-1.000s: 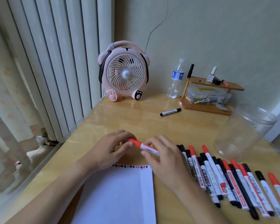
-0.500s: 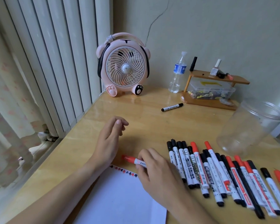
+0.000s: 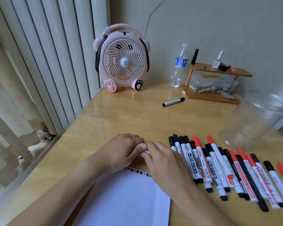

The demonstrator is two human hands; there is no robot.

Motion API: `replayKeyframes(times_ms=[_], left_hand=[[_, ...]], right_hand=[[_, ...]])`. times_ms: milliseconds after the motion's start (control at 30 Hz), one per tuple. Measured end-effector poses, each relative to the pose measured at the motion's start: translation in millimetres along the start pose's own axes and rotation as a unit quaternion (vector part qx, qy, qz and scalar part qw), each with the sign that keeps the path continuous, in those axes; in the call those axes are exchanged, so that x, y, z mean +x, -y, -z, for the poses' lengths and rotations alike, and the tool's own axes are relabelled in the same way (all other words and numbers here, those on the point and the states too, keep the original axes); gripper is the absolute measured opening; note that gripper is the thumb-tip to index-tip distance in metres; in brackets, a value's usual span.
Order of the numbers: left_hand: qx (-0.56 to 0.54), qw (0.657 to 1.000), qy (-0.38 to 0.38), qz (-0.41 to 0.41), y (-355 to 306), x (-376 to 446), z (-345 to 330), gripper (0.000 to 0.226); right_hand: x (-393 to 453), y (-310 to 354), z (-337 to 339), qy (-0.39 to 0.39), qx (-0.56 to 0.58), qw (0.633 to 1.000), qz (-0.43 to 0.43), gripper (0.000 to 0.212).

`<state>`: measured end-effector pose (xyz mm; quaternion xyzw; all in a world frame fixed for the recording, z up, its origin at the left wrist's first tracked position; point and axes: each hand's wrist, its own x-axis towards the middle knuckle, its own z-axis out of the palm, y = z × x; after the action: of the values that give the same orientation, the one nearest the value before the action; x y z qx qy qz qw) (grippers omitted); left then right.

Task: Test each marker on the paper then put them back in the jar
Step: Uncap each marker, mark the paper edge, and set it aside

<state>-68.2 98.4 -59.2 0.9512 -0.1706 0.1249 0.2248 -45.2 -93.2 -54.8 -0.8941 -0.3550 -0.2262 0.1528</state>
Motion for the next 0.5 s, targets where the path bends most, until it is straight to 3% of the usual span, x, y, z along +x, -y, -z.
replayKeyframes(times_ms=[167, 267, 400, 500], left_hand=[[-0.018, 0.998, -0.046, -0.041, 1.5, 1.8, -2.7, 0.038], [0.018, 0.997, -0.055, -0.051, 6.4, 3.2, -0.6, 0.047], [0.003, 0.998, -0.062, -0.014, 13.9, 1.0, 5.4, 0.045], [-0.016, 0.999, -0.031, 0.029, 13.3, -4.3, 9.8, 0.034]], right_hand=[[6.0, 2.7, 10.7, 0.087, 0.012, 0.996, -0.005, 0.031], [6.3, 0.0, 14.1, 0.061, -0.002, 0.998, -0.017, 0.034], [2.7, -5.7, 17.9, 0.116, 0.046, 0.989, -0.085, 0.036], [3.5, -9.3, 22.0, 0.042, 0.070, 0.993, -0.089, 0.023]])
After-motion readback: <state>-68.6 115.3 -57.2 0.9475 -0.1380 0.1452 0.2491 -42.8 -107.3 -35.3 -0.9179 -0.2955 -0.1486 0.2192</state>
